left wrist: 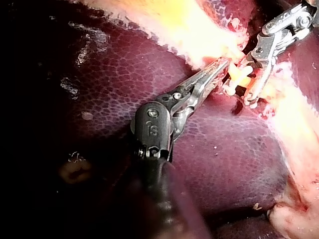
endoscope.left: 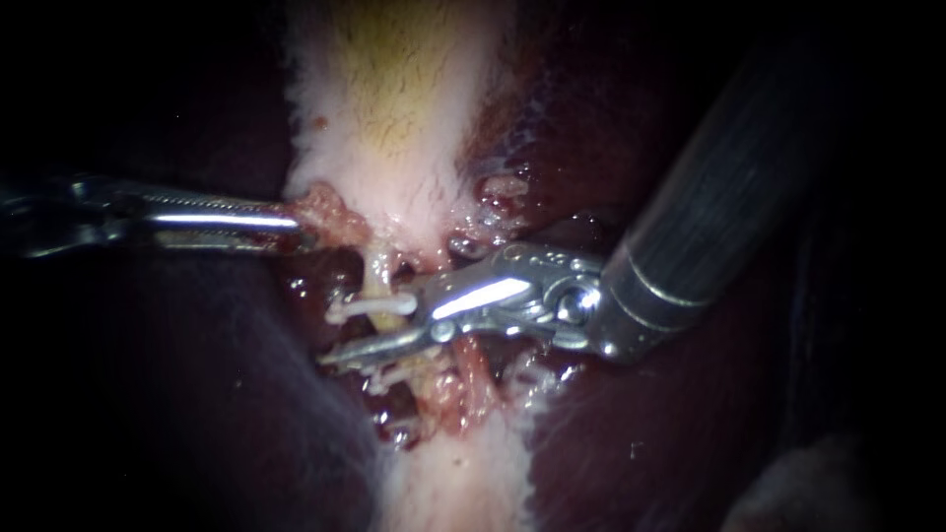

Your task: Going back third clip left tube

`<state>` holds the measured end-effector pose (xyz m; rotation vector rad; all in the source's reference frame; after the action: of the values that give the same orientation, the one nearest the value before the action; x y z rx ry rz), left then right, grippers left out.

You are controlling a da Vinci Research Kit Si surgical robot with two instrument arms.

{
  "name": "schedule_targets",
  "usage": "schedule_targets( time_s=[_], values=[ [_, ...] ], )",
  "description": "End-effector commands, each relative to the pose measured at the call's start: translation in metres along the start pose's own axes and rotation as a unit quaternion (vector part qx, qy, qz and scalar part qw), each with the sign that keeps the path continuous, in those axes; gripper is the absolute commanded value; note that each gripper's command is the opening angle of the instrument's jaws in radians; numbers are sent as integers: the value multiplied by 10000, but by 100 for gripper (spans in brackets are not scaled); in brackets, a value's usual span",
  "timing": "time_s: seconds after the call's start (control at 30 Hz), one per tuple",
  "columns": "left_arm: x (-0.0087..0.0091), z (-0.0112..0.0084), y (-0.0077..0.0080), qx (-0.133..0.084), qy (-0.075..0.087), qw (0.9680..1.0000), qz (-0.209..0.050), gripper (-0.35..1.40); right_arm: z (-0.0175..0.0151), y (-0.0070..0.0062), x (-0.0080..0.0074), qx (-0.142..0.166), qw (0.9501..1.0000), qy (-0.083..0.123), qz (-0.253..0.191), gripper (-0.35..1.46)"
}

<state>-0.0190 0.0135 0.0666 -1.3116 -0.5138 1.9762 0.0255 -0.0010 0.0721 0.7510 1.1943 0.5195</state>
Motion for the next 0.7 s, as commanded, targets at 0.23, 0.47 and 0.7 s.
schedule_targets(
  time_s=[0.23,0.47,0.7],
  values=[
    [0,0,0,2,0,10000,1,-35,-22,22,-7,-180,9993,48,-313,50],
    [-1,-2,-1,-4,-2,10000,4,-35,-58,14,-15,-338,9972,81,-656,50],
    [-1,-2,-2,-6,-2,10000,4,-35,-104,1,-15,-474,9937,91,-1015,50]
  ],
)
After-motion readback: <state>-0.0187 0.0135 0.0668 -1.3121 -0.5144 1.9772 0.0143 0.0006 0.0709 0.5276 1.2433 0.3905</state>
